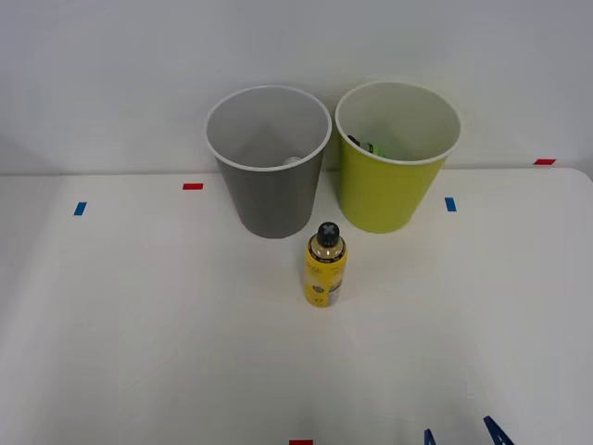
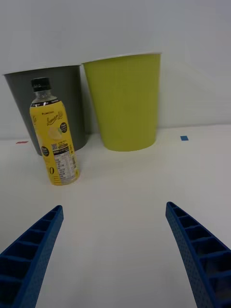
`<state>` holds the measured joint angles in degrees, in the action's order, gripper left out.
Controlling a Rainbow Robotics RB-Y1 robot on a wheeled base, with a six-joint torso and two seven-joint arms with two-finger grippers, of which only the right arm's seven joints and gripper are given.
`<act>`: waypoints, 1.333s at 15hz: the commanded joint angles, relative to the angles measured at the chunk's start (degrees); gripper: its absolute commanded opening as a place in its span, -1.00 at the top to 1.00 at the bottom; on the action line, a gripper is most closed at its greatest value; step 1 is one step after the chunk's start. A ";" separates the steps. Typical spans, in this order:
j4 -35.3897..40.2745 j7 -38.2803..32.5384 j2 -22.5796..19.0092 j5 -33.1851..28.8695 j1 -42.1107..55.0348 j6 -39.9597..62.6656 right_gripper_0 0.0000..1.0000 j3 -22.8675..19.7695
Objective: Put cans in the gray bin, plastic bottles in the light green bin
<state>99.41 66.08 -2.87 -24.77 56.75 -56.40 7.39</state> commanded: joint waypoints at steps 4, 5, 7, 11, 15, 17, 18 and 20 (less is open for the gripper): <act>0.00 6.17 -0.55 -1.77 -0.15 0.07 -0.45 0.96; 0.00 6.34 -0.91 -1.24 -0.15 0.07 -0.45 1.22; 0.00 6.52 -1.61 -0.45 -0.15 0.07 -0.44 1.75; 0.00 6.87 -1.96 0.16 -0.06 0.07 -0.44 1.84; 0.00 6.87 -1.96 0.16 -0.06 0.07 -0.45 1.84; 0.00 6.87 -1.96 0.16 -0.06 0.07 -0.45 1.84; 0.00 6.87 -1.96 0.16 -0.06 0.07 -0.45 1.84; 0.00 6.87 -1.96 0.16 -0.06 0.07 -0.44 1.84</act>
<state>99.41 72.94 -4.83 -24.63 56.69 -56.35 9.23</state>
